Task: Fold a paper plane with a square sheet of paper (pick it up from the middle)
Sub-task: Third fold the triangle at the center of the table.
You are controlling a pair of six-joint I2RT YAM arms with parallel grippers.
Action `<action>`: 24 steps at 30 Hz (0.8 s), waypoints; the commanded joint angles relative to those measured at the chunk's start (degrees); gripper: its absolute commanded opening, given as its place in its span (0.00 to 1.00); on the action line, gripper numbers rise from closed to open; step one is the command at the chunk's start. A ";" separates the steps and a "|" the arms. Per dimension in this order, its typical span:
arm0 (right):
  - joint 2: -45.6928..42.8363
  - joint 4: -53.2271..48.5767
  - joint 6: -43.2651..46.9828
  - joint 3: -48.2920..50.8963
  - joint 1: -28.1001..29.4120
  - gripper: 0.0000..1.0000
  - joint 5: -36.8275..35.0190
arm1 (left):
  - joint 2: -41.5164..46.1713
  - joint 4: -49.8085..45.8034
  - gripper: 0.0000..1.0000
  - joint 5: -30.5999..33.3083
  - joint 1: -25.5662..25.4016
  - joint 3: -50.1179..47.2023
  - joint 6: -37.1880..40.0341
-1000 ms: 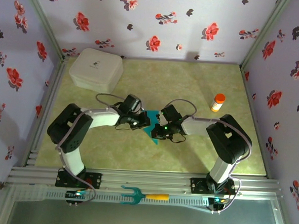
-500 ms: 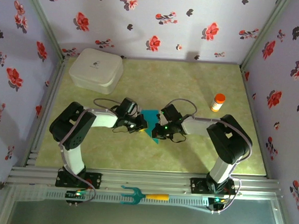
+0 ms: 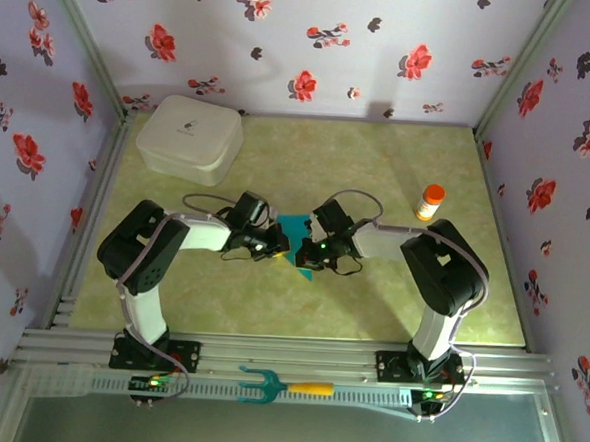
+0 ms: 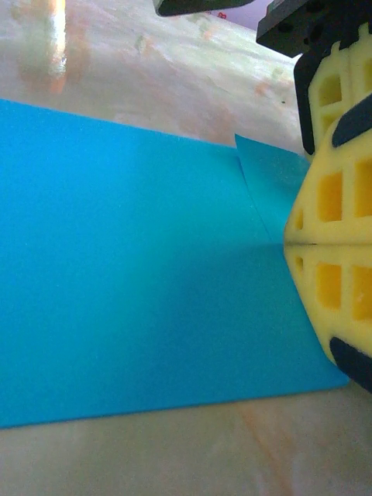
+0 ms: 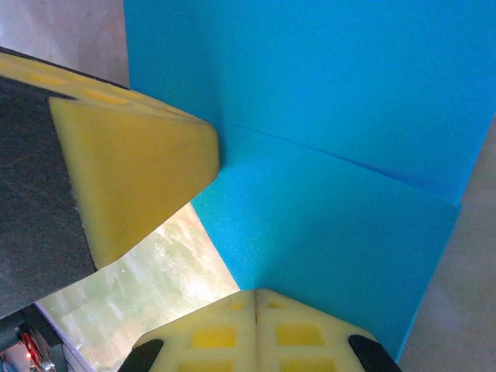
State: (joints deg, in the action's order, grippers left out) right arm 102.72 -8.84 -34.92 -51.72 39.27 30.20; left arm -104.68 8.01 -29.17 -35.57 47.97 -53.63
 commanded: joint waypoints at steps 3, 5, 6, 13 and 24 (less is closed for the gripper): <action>-1.04 -3.54 1.04 4.93 -0.07 0.02 -1.86 | -2.45 -3.58 0.00 2.77 0.60 -0.24 0.80; -3.20 -2.47 0.70 7.42 -0.28 0.02 -1.14 | -2.67 -3.68 0.00 2.73 0.67 -0.02 0.79; -4.24 -2.41 0.64 8.33 -0.48 0.03 -1.06 | -2.71 -3.70 0.00 2.86 0.68 -0.01 0.71; -9.01 -0.95 -0.31 13.56 -1.12 0.03 -0.41 | -2.81 -3.70 0.00 2.98 0.69 -0.15 0.47; -16.66 -6.54 0.58 10.90 -1.21 0.05 -1.92 | -2.70 -3.97 0.00 2.71 0.68 0.11 0.67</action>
State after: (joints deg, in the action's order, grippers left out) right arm 88.36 -10.46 -35.07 -38.72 38.22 29.69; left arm -104.95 7.94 -29.85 -35.59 48.16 -53.60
